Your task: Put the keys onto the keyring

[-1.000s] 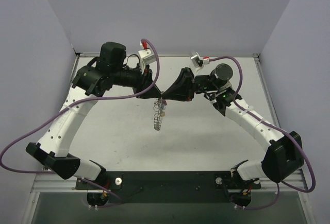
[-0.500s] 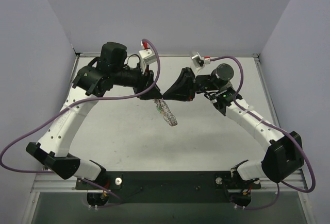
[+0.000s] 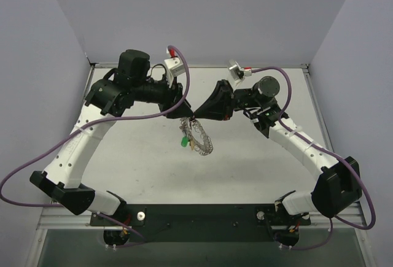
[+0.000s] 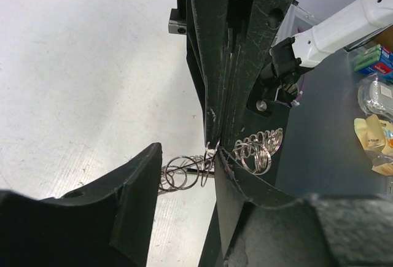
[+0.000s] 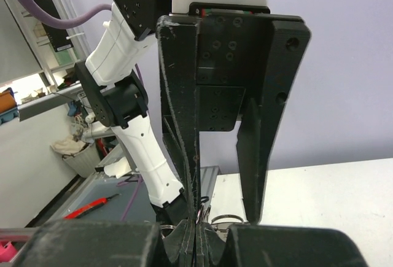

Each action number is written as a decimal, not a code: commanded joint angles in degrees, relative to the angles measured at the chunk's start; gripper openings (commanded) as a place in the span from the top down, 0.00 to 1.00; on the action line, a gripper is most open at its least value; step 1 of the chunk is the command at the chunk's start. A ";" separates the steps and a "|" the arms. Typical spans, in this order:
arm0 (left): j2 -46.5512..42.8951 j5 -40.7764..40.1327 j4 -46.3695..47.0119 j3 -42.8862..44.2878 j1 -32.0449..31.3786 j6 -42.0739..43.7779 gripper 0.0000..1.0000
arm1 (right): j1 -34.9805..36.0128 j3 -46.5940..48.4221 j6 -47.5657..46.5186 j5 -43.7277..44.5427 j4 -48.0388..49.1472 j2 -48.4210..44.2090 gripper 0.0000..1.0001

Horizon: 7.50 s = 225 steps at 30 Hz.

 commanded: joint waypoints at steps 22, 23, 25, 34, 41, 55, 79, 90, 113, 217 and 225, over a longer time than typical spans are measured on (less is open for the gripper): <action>-2.63 2.22 7.04 0.20 0.35 -1.31 0.80 | 0.06 1.59 0.88 -1.18 8.94 -0.17 1.00; -2.63 2.13 6.78 0.20 0.35 -1.23 0.79 | -0.03 1.59 0.96 -1.18 9.03 -0.25 1.00; -2.46 1.78 6.52 0.11 0.35 -1.05 0.67 | -0.21 1.50 1.23 -1.18 9.38 -0.17 1.00; -2.63 0.29 4.41 -0.59 0.35 0.45 0.60 | -0.73 1.15 2.63 -1.18 11.05 -0.17 1.00; -2.72 0.11 4.58 -1.91 0.35 0.80 0.67 | -0.91 1.15 3.34 -1.35 11.93 0.10 1.00; -5.17 -3.92 9.50 -3.49 -0.35 -1.58 1.00 | -1.35 1.06 5.53 -0.13 14.13 0.98 0.94; -3.86 -12.72 3.26 0.82 -3.60 1.76 1.00 | -0.39 2.90 -11.92 6.81 -10.18 -1.21 0.57; -3.60 -12.19 3.44 1.17 -4.22 1.59 1.00 | 0.94 4.57 -15.12 7.43 -15.76 -0.69 0.79; -3.07 -13.25 3.00 0.38 -4.66 1.85 0.95 | 0.94 1.76 -10.64 5.50 -5.91 -1.66 1.00; 13.10 -33.64 -11.94 21.21 -1.85 -22.05 1.00 | 15.26 2.38 -19.69 62.54 -27.36 -4.82 0.50; 12.48 -33.38 -11.15 20.15 -2.02 -22.05 1.00 | 15.00 3.51 -18.37 61.84 -26.39 -3.51 0.56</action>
